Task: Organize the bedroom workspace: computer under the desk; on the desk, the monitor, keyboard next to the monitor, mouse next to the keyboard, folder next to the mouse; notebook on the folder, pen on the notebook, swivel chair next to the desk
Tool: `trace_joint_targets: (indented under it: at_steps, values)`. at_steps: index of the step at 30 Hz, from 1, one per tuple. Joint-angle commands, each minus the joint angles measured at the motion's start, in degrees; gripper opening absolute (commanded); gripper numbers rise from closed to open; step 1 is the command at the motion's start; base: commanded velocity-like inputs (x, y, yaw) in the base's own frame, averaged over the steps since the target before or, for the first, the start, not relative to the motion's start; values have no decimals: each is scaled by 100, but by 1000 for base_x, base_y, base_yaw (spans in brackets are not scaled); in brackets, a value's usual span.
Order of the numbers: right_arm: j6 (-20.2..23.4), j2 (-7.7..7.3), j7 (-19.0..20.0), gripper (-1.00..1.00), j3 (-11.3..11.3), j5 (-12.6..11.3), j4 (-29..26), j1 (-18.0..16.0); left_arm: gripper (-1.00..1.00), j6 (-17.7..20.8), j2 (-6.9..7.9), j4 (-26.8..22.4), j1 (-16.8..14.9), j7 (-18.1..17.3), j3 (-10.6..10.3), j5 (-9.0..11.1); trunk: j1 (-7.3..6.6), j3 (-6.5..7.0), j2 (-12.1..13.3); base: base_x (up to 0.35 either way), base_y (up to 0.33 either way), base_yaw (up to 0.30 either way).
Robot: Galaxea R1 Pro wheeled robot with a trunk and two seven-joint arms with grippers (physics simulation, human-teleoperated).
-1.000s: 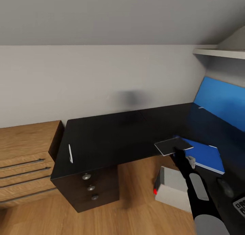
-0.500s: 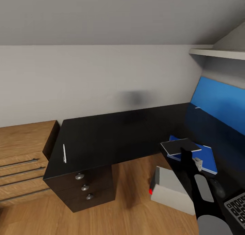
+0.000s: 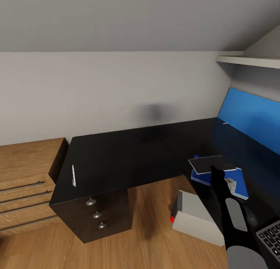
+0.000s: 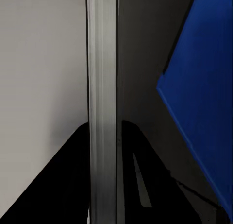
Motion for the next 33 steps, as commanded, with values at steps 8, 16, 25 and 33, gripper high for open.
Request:
trace_joint_targets:
  at_steps: [8, 16, 25, 33]
  values:
    - [-666, -14, -14, -100, -189, -35, 40, -6, 100, -27, 0, 0, -5, 42, -46, 39, 0, -5, -3, 0, 0, 0]
    - [-784, -16, -361, -100, -208, -43, 42, -6, 100, -51, 0, 0, -5, 43, -44, 23, 0, -5, -3, 1, 0, 0]
    - [-795, -15, -467, -100, -210, -36, 37, -6, 100, -67, -2, 0, -5, 42, -249, 18, 0, -5, -3, 168, -15, 0]
    - [-788, -15, -759, -100, -209, -43, 25, -6, 100, -71, -2, 0, -5, 38, -338, 16, 0, -5, -3, 57, -36, 0]
